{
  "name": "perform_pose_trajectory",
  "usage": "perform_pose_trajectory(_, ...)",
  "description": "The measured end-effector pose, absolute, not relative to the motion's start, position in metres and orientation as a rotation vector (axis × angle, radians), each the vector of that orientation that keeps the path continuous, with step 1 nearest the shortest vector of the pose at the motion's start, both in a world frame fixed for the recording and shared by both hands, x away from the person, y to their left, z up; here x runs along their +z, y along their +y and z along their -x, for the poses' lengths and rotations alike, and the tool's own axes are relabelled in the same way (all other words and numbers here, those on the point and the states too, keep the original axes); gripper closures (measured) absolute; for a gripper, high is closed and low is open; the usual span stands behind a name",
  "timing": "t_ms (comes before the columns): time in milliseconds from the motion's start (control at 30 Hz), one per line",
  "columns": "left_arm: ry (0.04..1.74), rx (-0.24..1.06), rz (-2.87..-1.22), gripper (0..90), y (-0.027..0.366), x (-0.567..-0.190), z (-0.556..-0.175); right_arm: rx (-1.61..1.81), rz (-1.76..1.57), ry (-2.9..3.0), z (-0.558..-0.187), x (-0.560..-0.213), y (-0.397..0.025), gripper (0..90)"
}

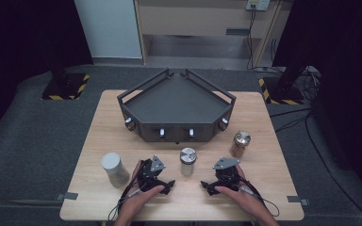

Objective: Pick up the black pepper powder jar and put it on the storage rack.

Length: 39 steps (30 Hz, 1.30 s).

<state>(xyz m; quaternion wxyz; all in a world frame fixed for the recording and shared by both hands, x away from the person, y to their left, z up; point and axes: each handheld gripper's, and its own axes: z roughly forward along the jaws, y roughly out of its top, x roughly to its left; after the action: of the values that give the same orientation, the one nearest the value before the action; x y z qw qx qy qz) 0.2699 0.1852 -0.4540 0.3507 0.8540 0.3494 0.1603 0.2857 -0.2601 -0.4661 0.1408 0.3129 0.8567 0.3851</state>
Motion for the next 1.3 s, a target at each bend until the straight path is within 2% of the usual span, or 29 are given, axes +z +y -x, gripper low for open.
perform_pose_trajectory(900,0.919,0.441,-2.209,0.3,0.181,-0.453,-0.265,1.102,-0.94,2.453,-0.281,-0.466,-0.256,0.5)
perform_pose_trajectory(1300,0.889,0.464,-2.15,1.5,0.184,-0.428,-0.251,1.102,-0.94,2.453,-0.281,-0.466,-0.256,0.5)
